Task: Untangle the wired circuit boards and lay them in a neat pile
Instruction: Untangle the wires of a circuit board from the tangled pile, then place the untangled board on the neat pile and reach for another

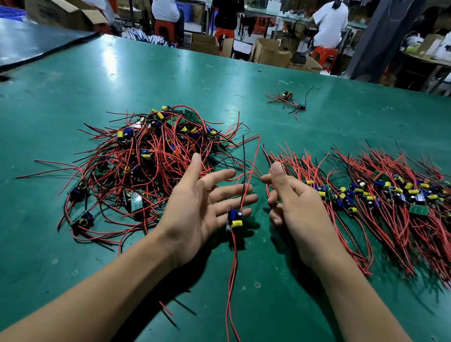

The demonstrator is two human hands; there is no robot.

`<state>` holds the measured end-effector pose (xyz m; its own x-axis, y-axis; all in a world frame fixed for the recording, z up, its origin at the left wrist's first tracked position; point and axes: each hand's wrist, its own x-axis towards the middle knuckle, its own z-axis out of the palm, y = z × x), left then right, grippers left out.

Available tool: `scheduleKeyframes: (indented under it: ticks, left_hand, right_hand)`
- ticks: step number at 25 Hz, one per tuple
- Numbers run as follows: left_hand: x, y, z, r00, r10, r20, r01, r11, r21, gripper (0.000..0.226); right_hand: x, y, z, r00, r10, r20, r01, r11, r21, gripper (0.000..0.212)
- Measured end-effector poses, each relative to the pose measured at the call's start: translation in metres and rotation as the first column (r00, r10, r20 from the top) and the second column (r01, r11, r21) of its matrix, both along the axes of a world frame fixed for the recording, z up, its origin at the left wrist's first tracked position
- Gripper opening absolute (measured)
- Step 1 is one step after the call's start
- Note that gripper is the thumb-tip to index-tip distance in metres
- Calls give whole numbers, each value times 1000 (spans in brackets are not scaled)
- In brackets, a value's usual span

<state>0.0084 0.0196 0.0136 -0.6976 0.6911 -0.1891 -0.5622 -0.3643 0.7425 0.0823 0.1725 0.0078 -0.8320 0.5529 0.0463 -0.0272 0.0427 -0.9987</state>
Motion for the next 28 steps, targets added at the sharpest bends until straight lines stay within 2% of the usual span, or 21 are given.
scheduleKeyframes:
  ticks: [5, 7, 10, 12, 14, 17, 18, 19, 20, 21, 22, 23, 25, 28]
  left_hand:
    - [-2, -1, -1, 1000, 23, 3, -23, 999, 28, 79]
    - [-3, -1, 0, 999, 41, 23, -42, 997, 57, 80]
    - [-4, -1, -1, 998, 53, 20, -54, 996, 67, 79]
    - [-4, -2, -1, 999, 48, 16, -49, 996, 77, 77]
    - [-3, -1, 1, 999, 34, 1, -34, 996, 80, 76]
    - [6, 2, 2, 988, 35, -152, -40, 999, -26, 57]
    - [10, 3, -1, 954, 41, -296, -75, 991, -106, 43]
    - [14, 2, -4, 863, 31, -504, -148, 970, -195, 31]
    - [16, 1, -8, 697, -4, -717, -265, 928, -264, 22]
    - [18, -1, -12, 504, -66, -861, -372, 884, -285, 15]
    - [20, -2, -15, 348, -127, -929, -432, 858, -279, 9]
    - [21, -3, -16, 236, -176, -955, -452, 851, -269, 7]
    - [21, -4, -17, 129, -242, -962, -442, 854, -275, 5]
    - [18, -5, -19, 130, -298, -946, -495, 807, -322, 11]
  right_hand:
    - [5, -7, 1, 998, 29, 57, -35, 994, 101, 53]
    - [7, -13, 2, 992, 85, 97, -106, 966, 237, 45]
    - [10, -25, 0, 978, 154, 140, -201, 872, 446, 38]
    - [10, -31, -1, 985, 137, 107, -174, 813, 556, 35]
    - [9, -32, -1, 994, 101, 50, -111, 817, 566, 28]
    - [7, -22, 0, 999, -41, -28, 49, 822, 567, 19]
    - [7, -16, 1, 992, -115, -59, 127, 791, 598, 18]
    - [8, -9, 3, 978, -187, -94, 204, 758, 620, 17]
    - [9, -2, 5, 959, -254, -122, 273, 730, 627, 16]
    - [10, 5, 7, 939, -316, -135, 328, 706, 627, 16]
    - [12, 12, 9, 920, -369, -131, 364, 682, 634, 15]
    - [14, 18, 9, 903, -415, -113, 382, 654, 653, 16]
    - [17, 25, 9, 873, -483, -62, 372, 580, 725, 22]
    - [16, 15, 10, 890, -448, -87, 328, 497, 803, 24]
